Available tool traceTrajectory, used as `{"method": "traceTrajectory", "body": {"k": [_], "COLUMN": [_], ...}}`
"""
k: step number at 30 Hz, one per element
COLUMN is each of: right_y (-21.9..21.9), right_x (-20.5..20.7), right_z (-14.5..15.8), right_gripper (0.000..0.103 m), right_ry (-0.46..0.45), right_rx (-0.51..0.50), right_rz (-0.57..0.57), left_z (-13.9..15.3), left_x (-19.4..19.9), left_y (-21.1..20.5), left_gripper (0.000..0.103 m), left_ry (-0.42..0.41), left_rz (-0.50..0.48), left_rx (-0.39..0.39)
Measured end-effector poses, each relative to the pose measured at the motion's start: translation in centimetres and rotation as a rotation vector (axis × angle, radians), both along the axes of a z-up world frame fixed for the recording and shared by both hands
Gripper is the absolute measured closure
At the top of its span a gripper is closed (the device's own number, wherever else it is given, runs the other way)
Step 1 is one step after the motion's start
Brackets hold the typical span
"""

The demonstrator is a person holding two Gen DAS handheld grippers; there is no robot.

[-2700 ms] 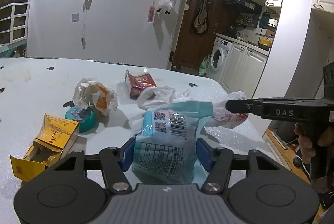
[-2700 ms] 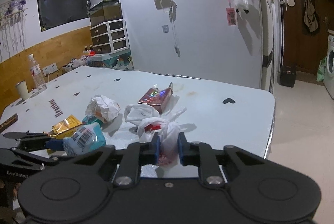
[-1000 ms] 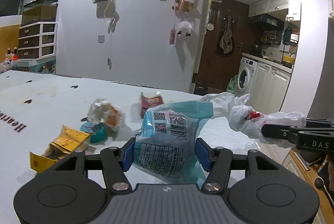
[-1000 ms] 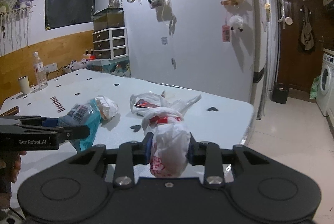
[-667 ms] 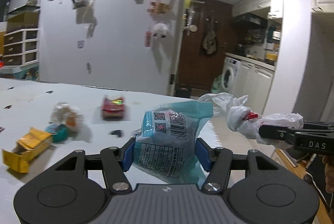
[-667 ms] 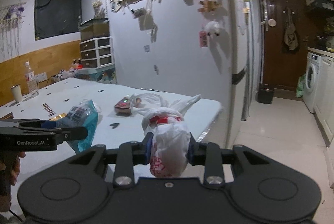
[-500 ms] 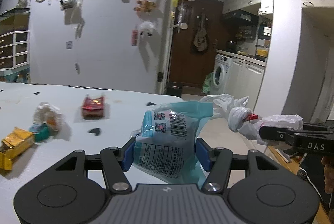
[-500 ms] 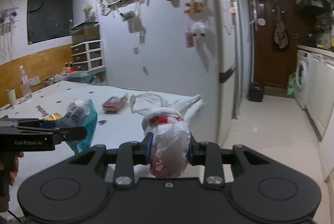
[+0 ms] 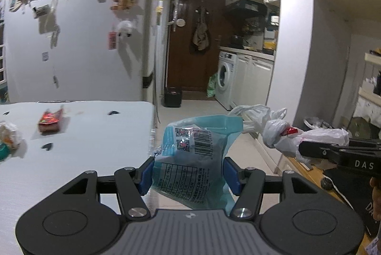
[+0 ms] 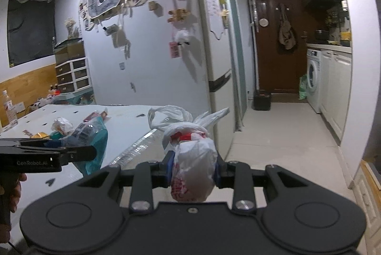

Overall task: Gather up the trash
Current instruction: 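Carry the teal bag and white bag with both tools over the yellow bin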

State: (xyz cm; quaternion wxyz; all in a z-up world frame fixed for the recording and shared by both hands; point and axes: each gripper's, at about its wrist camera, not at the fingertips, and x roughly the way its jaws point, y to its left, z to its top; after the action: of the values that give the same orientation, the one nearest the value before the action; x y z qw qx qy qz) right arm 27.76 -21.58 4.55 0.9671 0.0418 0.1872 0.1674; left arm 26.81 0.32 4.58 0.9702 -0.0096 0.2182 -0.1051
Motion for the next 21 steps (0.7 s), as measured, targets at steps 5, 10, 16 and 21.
{"method": "traceTrajectory", "body": {"k": [5, 10, 16, 21], "right_y": [-2.7, -5.4, -8.6, -10.4], "right_x": [-1.1, -1.6, -0.8, 1.0], "right_z": [-1.0, -2.7, -6.4, -10.0], "right_gripper": [0.070, 0.070, 0.070, 0.070], "right_ry": [0.015, 0.054, 0.164, 0.285], "right_rx": [-0.004, -0.026, -0.041, -0.048], "right_rz": [-0.030, -0.069, -0.111, -0.129], "left_z": [-1.5, -4.3, -7.5, -11.1], "left_x": [-0.2, 0.3, 1.8, 3.8], "left_y": [-3.5, -6.7, -9.6, -11.5], "left_gripper": [0.043, 0.043, 0.043, 0.043], "left_ry": [0.014, 0.081, 0.150, 0.225], "left_rz": [-0.033, -0.067, -0.085, -0.099], "left_rx": [-0.011, 0.005, 0.017, 0.024]}}
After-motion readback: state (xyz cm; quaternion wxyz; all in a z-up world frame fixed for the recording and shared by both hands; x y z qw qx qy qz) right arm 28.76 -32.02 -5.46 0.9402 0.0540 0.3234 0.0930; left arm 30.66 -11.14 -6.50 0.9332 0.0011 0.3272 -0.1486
